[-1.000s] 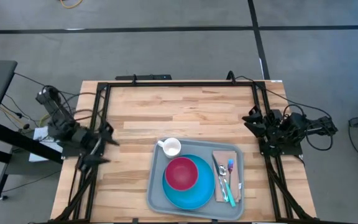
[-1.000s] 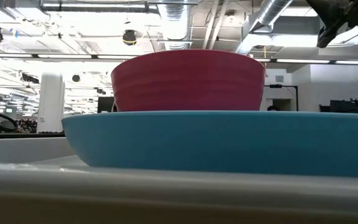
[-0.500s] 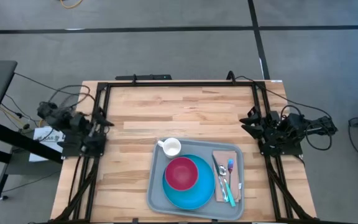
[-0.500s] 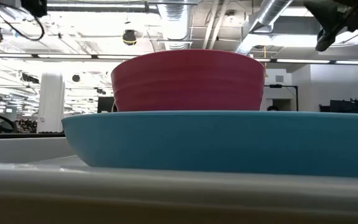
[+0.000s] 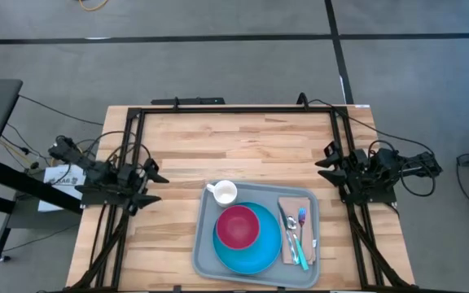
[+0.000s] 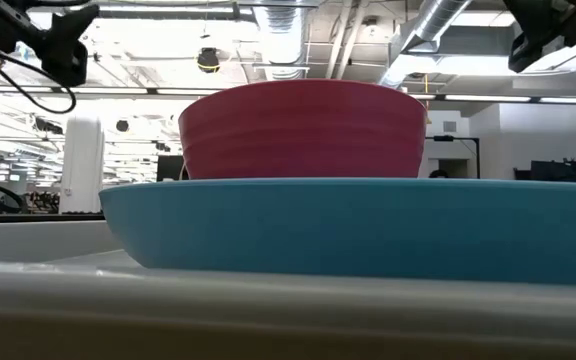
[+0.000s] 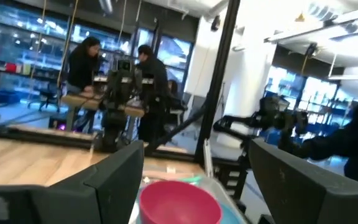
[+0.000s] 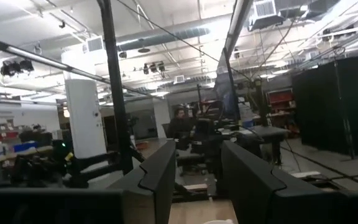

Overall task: Set up tray
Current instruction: Return to home position

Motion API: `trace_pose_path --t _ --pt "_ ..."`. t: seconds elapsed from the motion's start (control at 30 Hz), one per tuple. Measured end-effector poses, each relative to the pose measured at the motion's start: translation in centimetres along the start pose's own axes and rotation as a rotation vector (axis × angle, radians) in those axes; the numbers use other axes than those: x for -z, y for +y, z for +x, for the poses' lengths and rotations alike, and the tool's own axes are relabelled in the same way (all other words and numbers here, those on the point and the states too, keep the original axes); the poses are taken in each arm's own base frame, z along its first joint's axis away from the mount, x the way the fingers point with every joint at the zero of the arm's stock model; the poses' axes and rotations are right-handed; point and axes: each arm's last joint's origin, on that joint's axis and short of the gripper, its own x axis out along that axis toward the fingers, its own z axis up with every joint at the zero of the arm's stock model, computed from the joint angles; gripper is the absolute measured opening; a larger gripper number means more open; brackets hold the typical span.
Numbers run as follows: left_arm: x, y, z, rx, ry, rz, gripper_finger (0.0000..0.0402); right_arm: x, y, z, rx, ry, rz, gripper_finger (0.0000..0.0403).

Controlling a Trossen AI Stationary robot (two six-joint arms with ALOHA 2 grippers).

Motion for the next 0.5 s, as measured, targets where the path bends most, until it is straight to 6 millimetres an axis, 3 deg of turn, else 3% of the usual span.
trace_pose_path --t 0.37,0.5 --pt "0.7 0.7 0.0 -0.125 0.061 0.052 0.0279 1.1 0.1 -0.1 -0.048 0.092 0.029 0.0123" --pt "1.3 0.9 -0.1 -0.177 0.125 0.081 0.0279 1.7 0.2 -0.1 -0.078 0.040 0.016 0.0123"
